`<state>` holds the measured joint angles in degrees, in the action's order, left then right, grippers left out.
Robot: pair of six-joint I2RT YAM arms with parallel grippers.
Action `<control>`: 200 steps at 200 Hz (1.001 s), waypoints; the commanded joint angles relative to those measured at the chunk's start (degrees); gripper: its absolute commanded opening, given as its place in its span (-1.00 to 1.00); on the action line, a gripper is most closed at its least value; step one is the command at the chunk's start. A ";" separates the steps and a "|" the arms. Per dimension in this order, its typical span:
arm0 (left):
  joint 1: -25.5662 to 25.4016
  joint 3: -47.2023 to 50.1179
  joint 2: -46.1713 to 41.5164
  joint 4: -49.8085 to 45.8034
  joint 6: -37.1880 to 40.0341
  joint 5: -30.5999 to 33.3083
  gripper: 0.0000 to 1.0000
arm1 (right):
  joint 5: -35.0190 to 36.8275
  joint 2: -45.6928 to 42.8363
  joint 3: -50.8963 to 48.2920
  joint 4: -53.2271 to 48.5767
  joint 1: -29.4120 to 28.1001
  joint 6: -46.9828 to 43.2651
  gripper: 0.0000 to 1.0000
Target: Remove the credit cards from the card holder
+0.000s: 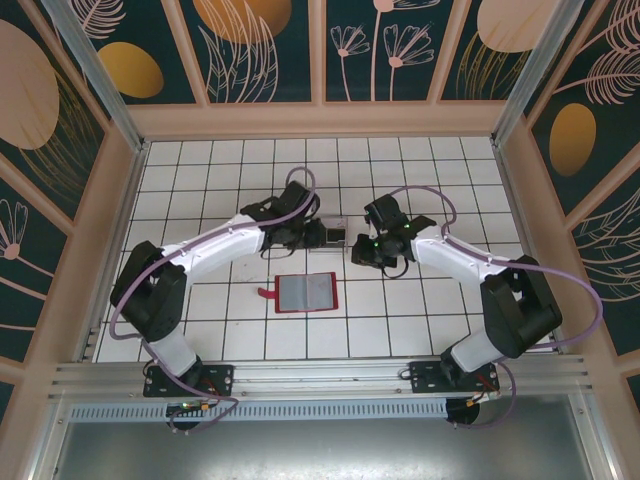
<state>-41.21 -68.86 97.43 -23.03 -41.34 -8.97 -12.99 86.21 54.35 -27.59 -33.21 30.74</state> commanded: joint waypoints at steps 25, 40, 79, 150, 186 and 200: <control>-2.30 8.80 -2.62 8.84 -10.13 -10.89 -0.59 | -0.54 0.39 0.22 1.49 0.24 -0.24 -0.55; -3.28 9.86 -1.95 9.93 -10.76 -12.20 -0.59 | -0.64 0.51 0.19 1.50 0.30 -0.24 -0.55; -5.43 12.36 -0.12 13.59 -12.52 -15.48 -0.60 | 0.03 0.23 0.09 1.10 0.31 -0.16 -0.55; -5.55 16.16 2.40 16.82 -14.38 -18.25 -0.61 | 0.13 -0.49 -0.39 0.79 0.33 0.11 -0.55; -5.59 16.81 3.40 16.19 -14.39 -17.89 -0.61 | -0.01 -0.40 -0.67 0.88 0.30 0.11 -0.55; -5.56 16.98 3.57 16.25 -14.51 -17.75 -0.61 | -0.10 -0.31 -0.65 1.04 0.33 0.13 -0.55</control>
<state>-46.83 -52.73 99.98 -7.49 -54.81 -25.78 -13.17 86.32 54.33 -26.76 -33.10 30.76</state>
